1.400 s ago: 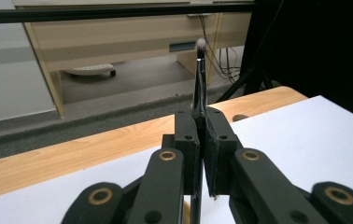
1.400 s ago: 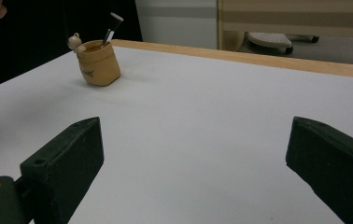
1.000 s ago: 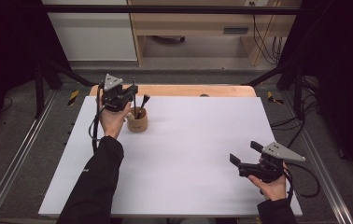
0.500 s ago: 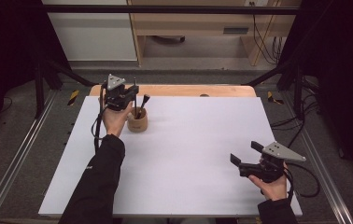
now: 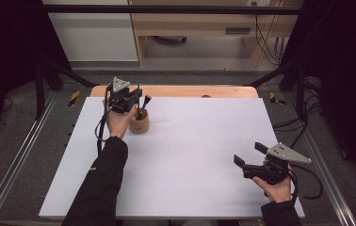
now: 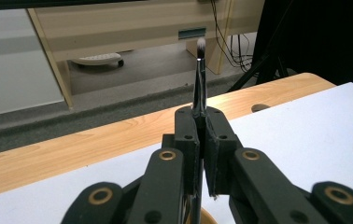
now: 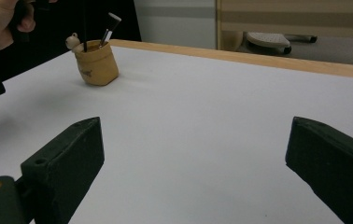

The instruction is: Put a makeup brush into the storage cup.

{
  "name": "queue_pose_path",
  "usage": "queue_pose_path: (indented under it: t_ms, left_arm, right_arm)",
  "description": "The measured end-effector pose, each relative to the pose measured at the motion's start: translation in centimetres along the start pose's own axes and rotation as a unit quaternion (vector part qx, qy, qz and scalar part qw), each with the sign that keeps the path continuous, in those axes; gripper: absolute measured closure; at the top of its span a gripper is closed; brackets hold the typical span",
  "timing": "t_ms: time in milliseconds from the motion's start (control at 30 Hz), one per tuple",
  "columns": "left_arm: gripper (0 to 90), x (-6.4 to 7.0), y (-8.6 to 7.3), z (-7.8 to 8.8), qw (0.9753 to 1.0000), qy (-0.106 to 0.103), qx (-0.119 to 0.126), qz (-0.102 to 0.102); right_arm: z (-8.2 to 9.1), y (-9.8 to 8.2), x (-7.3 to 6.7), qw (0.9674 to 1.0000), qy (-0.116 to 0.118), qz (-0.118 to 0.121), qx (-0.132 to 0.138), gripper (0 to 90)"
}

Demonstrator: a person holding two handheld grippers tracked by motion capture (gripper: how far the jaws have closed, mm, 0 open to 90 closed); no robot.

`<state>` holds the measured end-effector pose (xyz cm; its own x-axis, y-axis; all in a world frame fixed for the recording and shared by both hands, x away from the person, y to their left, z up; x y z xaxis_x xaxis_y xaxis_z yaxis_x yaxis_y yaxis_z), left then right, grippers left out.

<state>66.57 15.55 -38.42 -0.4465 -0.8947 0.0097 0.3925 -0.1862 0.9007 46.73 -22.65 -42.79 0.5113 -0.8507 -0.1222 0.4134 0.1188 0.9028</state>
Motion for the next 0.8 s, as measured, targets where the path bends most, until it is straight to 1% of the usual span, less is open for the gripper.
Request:
queue_pose_path:
  t_ms: [100, 233, 300, 367, 400, 533, 800]
  left_arm:
    - [84.7, 0.1, -0.2, 0.0, 1.0, 0.0, -0.001, -0.004]
    - [84.7, 0.0, -0.6, -0.1, 1.0, 0.0, -0.003, 0.003]
    - [84.7, -0.1, -0.8, -0.1, 1.0, 0.0, -0.006, 0.001]
    - [84.7, -0.1, -1.0, -0.2, 1.0, -0.001, -0.006, 0.003]
    - [84.7, -0.1, -1.2, -0.2, 1.0, 0.0, -0.007, 0.0]
    - [84.7, -0.2, -1.7, -0.3, 0.9999, -0.001, -0.009, 0.005]
    - [84.7, -0.4, -2.4, -0.3, 0.9999, 0.002, -0.012, 0.007]
  right_arm:
    - [0.0, 0.0, 0.0, 1.0, 0.0, 0.0, 0.0, 4.9]
    - [0.0, 0.0, 0.0, 1.0, 0.0, 0.0, -0.001, 4.9]
    - [0.0, 0.0, 0.0, 1.0, 0.001, 0.0, 0.0, 4.8]
    - [0.0, 0.0, 0.0, 1.0, 0.0, 0.001, -0.001, 4.8]
    - [0.0, 0.0, 0.0, 1.0, 0.001, 0.003, 0.0, 4.8]
    - [-0.1, -0.1, 0.0, 1.0, 0.002, 0.002, -0.003, 4.8]
    - [-0.1, -0.1, -0.1, 1.0, 0.005, 0.002, -0.004, 4.8]
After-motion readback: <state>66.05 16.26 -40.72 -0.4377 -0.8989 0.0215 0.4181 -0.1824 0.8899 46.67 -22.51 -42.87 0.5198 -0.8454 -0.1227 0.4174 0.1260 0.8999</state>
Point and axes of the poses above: each handheld gripper's, and its own axes: z roughly backward along the jaws, y roughly out of its top, x roughly to its right, the point moved 7 cm from there along -z, roughly forward along the jaws, and after that the axes turned 5 degrees about -x, right-handed, at the moved point
